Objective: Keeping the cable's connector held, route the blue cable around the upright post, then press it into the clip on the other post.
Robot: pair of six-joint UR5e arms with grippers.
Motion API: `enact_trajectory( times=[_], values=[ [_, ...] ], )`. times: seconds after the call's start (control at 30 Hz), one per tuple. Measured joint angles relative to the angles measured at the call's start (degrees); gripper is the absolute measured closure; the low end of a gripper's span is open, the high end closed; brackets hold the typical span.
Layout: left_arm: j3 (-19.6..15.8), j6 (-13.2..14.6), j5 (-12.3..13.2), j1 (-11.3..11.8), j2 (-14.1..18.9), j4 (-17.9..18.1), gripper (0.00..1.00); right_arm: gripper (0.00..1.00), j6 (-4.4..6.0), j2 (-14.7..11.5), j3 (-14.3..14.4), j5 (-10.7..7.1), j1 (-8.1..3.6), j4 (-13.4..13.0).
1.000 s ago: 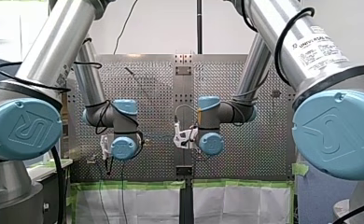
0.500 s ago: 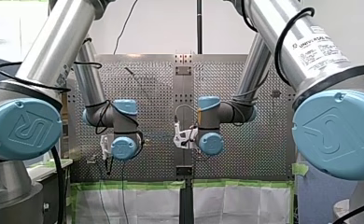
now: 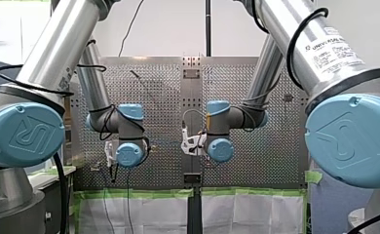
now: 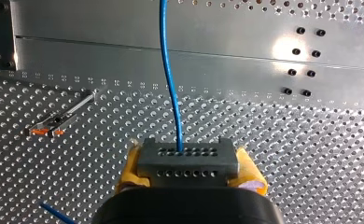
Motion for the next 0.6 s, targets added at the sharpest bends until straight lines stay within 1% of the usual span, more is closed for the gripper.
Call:
enact_trajectory(
  times=[0.13, 0.23, 0.37, 0.6],
  values=[
    [0.06, -0.05, -0.06, -0.01, 0.00, 0.04, 1.00, 1.00, 0.00, 0.00, 0.00, 0.00, -0.01, -0.07],
    [0.06, -0.07, -0.07, -0.01, 0.00, 0.07, 1.00, 1.00, 0.00, 0.44, -0.22, 0.42, -0.24, 0.24],
    [0.07, -0.08, -0.08, 0.00, 0.00, 0.09, 1.00, 1.00, 0.00, 2.02, -0.40, 0.93, -0.40, 0.69],
    [0.08, -0.08, -0.08, 0.01, 0.00, 0.09, 1.00, 1.00, 0.00, 5.19, -0.43, 1.05, -0.44, 0.79]
  ],
)
